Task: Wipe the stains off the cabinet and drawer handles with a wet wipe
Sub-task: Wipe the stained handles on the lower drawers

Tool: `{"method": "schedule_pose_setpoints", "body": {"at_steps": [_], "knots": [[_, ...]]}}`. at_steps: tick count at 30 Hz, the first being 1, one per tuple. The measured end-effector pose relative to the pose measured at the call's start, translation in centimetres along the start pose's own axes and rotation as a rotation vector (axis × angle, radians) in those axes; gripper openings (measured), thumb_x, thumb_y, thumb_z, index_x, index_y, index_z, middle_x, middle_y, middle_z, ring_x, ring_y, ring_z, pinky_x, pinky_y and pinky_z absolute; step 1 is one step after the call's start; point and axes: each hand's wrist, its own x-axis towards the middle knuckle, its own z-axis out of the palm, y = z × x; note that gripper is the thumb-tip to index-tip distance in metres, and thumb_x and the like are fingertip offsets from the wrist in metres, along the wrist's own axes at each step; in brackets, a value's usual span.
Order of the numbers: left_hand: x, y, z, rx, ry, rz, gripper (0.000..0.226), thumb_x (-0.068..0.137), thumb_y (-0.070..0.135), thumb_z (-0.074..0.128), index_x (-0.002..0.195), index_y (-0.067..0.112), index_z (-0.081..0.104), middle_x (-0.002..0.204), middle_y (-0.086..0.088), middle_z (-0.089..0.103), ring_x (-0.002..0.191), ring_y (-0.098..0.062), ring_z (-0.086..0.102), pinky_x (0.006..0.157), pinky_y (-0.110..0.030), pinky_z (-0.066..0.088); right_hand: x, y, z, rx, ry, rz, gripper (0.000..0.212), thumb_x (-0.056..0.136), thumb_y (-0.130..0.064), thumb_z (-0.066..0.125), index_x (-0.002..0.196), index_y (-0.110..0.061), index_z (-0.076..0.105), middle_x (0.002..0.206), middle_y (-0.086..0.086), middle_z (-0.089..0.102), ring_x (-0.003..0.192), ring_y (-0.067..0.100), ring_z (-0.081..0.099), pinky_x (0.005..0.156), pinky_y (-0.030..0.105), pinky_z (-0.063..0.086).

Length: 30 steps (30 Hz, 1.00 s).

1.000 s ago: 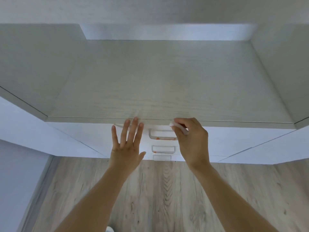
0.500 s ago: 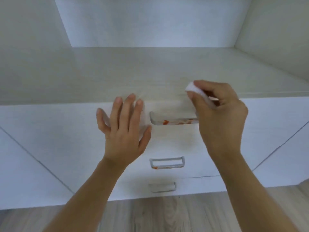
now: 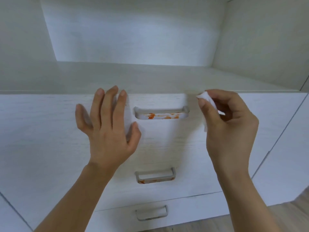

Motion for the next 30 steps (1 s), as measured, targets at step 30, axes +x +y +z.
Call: {"method": "schedule_pose_setpoints", "body": {"at_steps": [30], "knots": [[0.5, 1.4, 1.8, -0.039, 0.259, -0.097, 0.038, 0.092, 0.028, 0.043, 0.122, 0.005, 0.047, 0.128, -0.014, 0.052, 0.130, -0.028, 0.035, 0.102, -0.051, 0.020, 0.0, 1.9, 0.0, 0.349, -0.211, 0.344, 0.009, 0.075, -0.025, 0.072, 0.083, -0.027, 0.076, 0.083, -0.017, 0.073, 0.083, -0.002, 0.066, 0.065, 0.002, 0.044]]}}
